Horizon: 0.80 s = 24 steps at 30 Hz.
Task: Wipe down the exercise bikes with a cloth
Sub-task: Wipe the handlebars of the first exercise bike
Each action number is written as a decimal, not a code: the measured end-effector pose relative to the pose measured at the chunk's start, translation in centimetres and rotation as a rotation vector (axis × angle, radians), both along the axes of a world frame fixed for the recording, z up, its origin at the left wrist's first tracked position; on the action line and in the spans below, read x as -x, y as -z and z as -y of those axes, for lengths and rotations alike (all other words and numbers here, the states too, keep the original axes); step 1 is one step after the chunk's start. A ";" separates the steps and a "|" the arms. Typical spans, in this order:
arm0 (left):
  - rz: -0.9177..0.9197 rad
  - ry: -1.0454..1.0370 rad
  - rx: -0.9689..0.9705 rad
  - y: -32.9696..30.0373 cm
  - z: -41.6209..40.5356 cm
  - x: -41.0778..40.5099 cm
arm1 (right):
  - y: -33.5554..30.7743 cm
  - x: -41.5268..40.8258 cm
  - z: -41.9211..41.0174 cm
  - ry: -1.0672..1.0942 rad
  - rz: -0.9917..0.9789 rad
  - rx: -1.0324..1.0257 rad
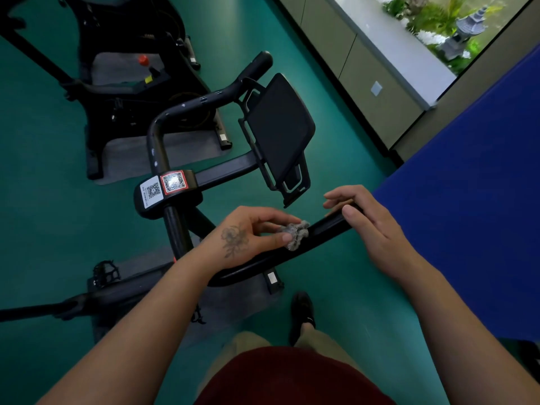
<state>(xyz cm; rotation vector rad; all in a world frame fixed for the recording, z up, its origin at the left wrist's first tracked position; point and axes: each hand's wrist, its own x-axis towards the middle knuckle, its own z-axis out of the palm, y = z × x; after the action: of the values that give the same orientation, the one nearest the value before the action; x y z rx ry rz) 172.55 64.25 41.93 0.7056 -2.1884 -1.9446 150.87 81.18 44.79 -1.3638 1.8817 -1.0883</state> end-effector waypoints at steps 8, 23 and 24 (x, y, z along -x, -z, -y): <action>0.051 -0.039 0.107 0.0 0.5 -1.6 | -0.2 0.2 0.0 -0.018 0.012 -0.012; -0.098 -0.162 0.195 0.4 -3.3 1.3 | 0.3 0.9 0.1 -0.026 0.058 0.005; -0.094 -0.164 0.204 0.5 -3.2 0.9 | 0.5 1.2 0.1 -0.032 0.058 -0.002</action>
<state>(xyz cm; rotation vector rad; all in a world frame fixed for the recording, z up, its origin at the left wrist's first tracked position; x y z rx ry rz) 171.61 67.41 41.42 0.7201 -2.1583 -1.6153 149.70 81.04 44.33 -1.3430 1.8132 -1.0981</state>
